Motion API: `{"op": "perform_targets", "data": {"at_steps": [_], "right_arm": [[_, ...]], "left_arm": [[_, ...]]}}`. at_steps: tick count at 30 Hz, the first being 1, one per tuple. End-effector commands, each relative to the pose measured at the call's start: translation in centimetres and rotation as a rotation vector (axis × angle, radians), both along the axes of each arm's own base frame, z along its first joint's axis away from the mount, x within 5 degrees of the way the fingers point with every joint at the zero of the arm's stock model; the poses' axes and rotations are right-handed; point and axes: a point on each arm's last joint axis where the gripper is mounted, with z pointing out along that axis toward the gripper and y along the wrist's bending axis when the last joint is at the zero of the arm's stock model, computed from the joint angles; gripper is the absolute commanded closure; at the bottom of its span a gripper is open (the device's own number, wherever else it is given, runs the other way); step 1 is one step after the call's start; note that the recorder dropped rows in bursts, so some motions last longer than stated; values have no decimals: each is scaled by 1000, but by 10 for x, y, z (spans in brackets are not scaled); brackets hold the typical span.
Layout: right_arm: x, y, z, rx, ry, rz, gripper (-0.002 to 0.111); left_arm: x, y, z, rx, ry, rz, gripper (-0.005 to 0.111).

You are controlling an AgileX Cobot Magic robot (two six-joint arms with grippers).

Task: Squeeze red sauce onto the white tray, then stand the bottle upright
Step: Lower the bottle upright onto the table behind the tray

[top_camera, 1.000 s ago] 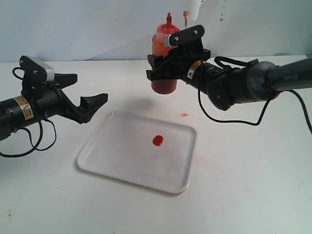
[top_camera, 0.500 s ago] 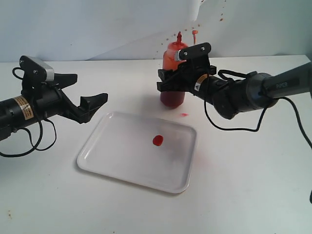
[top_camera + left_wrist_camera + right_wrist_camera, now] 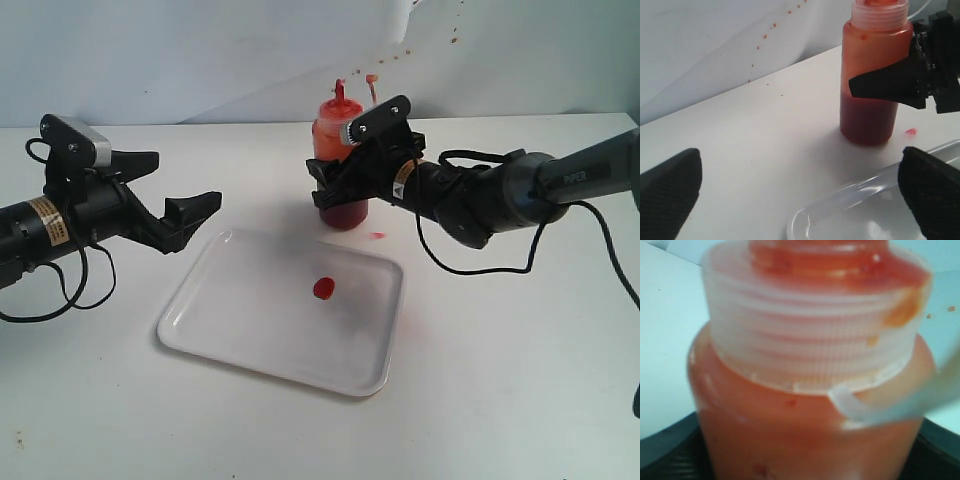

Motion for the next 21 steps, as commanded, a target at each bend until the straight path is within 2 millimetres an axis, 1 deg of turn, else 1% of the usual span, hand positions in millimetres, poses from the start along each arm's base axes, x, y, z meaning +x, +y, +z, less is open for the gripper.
{"op": "perform_targets", "data": {"at_steps": [1, 4, 8, 10, 11, 13, 14, 15, 16, 17, 18, 21], "right_arm": [[2, 4, 7, 45, -51, 21, 108], [2, 4, 5, 46, -48, 20, 108], [4, 4, 9, 93, -72, 6, 108], [4, 4, 9, 93, -71, 6, 101], [4, 4, 9, 91, -68, 5, 95], [4, 4, 8, 85, -59, 1, 78], [4, 4, 8, 98, -50, -2, 67], [4, 3, 8, 129, -25, -16, 38], [5, 2, 8, 145, -19, -35, 25], [6, 1, 9, 166, -13, -62, 7], [6, 1, 9, 167, -12, -63, 3], [6, 1, 9, 161, -9, -63, 3]], "left_arm": [[0, 0, 3, -14, -8, 2, 3], [0, 0, 3, -14, -8, 2, 3], [0, 0, 3, -14, -8, 2, 3], [0, 0, 3, -14, -8, 2, 3], [0, 0, 3, -14, -8, 2, 3], [0, 0, 3, -14, -8, 2, 3], [0, 0, 3, -14, -8, 2, 3], [0, 0, 3, -14, -8, 2, 3], [0, 0, 3, -14, -8, 2, 3], [0, 0, 3, -14, -8, 2, 3], [0, 0, 3, -14, -8, 2, 3], [0, 0, 3, -14, -8, 2, 3]]}}
